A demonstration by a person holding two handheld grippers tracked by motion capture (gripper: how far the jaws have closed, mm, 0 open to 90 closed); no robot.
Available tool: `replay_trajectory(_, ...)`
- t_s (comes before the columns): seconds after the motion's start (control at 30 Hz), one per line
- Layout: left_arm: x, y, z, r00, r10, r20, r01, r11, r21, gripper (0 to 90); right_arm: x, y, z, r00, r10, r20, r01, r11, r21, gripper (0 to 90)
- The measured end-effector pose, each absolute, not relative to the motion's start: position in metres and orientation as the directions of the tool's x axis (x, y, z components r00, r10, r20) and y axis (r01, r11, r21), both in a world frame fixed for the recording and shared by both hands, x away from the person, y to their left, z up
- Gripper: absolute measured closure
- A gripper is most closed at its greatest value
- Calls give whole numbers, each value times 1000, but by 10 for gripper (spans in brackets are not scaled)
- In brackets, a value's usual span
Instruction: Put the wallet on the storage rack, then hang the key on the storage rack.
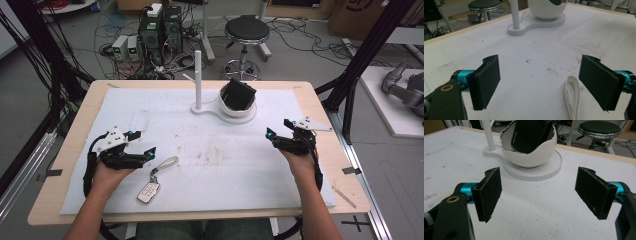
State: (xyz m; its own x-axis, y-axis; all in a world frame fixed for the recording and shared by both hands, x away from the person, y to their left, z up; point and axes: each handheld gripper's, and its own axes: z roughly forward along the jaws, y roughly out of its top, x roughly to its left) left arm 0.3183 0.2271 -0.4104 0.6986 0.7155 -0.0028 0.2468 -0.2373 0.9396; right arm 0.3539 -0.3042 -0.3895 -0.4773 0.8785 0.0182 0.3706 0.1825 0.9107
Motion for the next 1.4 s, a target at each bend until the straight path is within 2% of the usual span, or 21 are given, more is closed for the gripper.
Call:
replay_trajectory(0.43,313,226,-410,712,703,-7,246,-240,939,174,365,-300,-398,-457,889,-5,374,197,906,208)
replay_trajectory(0.83,313,223,-410,715,699,-6,245,-243,939,174,364,-306,-397,-444,896,14,372,170,913,208)
replay_trajectory(1.27,311,210,-415,735,678,2,270,-295,916,174,365,-303,-398,-459,889,9,373,183,910,208)
replay_trajectory(1.4,310,203,-422,752,659,3,303,-350,887,174,365,-304,-398,-458,889,17,376,176,910,208)
